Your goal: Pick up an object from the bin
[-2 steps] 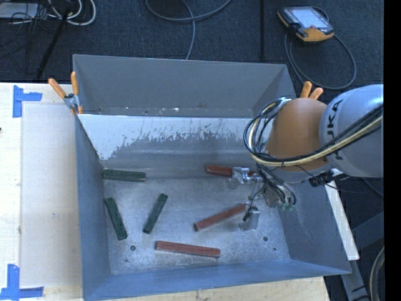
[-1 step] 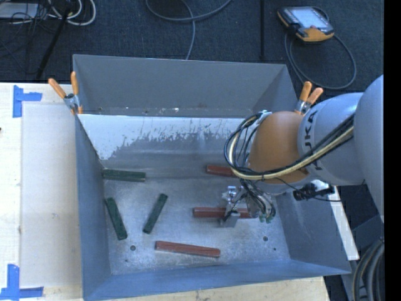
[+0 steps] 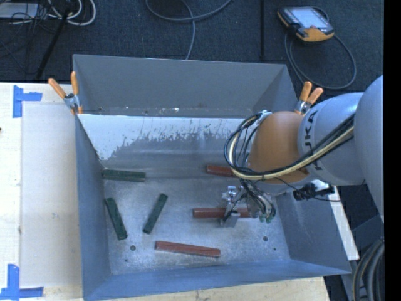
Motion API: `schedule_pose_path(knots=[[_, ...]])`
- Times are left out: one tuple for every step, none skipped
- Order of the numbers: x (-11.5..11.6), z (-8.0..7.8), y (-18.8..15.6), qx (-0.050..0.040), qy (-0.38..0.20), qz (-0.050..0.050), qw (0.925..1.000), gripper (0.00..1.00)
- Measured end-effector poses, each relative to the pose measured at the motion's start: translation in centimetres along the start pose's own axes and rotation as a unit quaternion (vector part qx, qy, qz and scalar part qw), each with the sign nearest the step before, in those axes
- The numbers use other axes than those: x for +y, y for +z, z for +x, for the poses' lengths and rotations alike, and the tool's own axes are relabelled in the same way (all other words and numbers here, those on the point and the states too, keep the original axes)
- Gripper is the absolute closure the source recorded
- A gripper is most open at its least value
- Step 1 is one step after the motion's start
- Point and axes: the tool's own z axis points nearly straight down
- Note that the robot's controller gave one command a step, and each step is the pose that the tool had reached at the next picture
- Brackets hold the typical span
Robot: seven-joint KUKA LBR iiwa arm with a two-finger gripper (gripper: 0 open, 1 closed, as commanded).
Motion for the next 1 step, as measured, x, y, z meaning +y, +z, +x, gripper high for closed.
schedule_pose_path(knots=[[0.55, 1.66, -17.09, -0.0038, -0.02, 0.0, 0.9998, 1.0]])
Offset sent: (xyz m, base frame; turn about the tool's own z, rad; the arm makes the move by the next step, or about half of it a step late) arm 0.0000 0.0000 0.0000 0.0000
